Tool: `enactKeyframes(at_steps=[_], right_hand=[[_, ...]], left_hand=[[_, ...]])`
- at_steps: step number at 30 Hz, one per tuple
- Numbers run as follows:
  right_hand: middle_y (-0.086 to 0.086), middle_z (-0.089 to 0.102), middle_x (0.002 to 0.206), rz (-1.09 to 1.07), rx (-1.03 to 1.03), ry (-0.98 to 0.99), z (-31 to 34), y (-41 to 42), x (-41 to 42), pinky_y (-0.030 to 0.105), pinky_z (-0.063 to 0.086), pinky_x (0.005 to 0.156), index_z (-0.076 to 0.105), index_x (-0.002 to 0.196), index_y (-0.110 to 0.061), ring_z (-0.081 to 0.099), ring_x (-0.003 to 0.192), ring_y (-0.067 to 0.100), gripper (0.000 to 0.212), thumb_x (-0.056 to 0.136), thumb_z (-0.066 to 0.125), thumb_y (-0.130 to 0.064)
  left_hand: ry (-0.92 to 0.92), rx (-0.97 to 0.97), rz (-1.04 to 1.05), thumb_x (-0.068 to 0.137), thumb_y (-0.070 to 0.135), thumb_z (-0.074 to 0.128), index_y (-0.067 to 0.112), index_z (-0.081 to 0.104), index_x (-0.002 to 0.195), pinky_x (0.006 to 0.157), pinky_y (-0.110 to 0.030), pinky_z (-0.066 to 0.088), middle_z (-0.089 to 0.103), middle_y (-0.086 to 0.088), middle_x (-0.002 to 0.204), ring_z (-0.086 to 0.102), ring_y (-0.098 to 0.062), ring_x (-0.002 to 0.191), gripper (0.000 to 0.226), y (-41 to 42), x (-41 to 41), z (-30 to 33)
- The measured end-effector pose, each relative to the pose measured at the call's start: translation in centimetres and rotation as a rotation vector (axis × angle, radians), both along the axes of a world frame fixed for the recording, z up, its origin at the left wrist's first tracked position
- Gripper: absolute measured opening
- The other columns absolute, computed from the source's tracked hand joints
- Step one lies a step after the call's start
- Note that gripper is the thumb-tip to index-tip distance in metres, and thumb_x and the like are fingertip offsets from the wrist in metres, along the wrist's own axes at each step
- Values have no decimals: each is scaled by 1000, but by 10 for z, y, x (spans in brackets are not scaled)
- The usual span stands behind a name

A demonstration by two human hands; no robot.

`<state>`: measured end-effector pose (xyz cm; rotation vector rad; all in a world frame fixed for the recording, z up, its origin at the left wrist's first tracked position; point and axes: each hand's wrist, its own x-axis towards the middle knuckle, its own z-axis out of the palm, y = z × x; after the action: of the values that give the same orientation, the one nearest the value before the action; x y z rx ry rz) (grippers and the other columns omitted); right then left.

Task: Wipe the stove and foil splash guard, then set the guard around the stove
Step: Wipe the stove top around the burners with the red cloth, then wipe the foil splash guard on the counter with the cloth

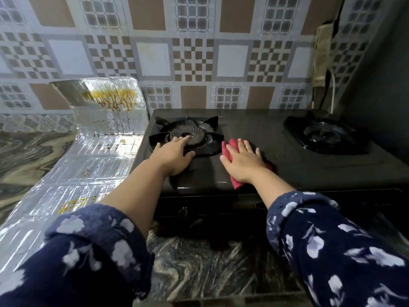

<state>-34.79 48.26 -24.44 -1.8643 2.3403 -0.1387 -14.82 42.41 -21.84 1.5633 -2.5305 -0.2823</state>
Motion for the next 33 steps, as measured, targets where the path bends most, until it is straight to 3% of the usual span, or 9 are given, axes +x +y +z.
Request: enactKeyframes(at_steps=[5, 9, 14, 20, 26, 33], right_hand=[[13, 3, 161, -16, -69, 17, -3, 22, 20, 51, 3, 118, 17, 151, -24, 0, 148, 28, 59, 96, 28, -45], [13, 10, 160, 31, -119, 25, -8, 32, 42, 49, 6, 118, 21, 150, -24, 5, 148, 28, 58, 96, 28, -44], [13, 15, 159, 97, -177, 44, -13, 33, 76, 47, 10, 118, 26, 148, -24, 11, 147, 28, 57, 96, 29, -46], [16, 18, 158, 189, -206, 45, -14, 20, 135, 46, 12, 118, 27, 148, -25, 14, 146, 29, 53, 98, 28, -41], [14, 27, 156, 93, -291, 95, -21, 13, 164, 44, 16, 117, 32, 146, -24, 21, 145, 28, 48, 100, 24, -37], [9, 37, 152, 270, -345, 11, -19, -9, 226, 40, 24, 113, 43, 140, -26, 31, 141, 26, 42, 101, 29, -34]], left_hand=[[-3, 34, 109, 97, 42, 36, 18, 23, 148, 118, -50, 9, 14, -3, 159, 12, -18, 147, 59, 32, 46, -4], [-30, 36, 139, 97, 38, 37, 15, 34, 143, 116, -55, 11, 20, -5, 157, 20, -21, 144, 51, 48, 67, -5], [-25, 47, 117, 98, 39, 35, 16, 28, 147, 117, -54, 8, 16, -2, 159, 15, -20, 146, 54, 54, 82, -14], [72, 32, 141, 97, 39, 37, 16, 32, 145, 115, -50, 22, 24, -3, 157, 28, -24, 142, 54, 47, 130, -21], [81, 111, 212, 98, 38, 37, 13, 31, 146, 115, -45, 25, 28, -6, 155, 28, -23, 142, 54, 50, 187, -39], [33, 198, 242, 99, 39, 36, 14, 33, 145, 113, -44, 28, 33, -8, 153, 35, -26, 138, 53, 47, 220, -57]])
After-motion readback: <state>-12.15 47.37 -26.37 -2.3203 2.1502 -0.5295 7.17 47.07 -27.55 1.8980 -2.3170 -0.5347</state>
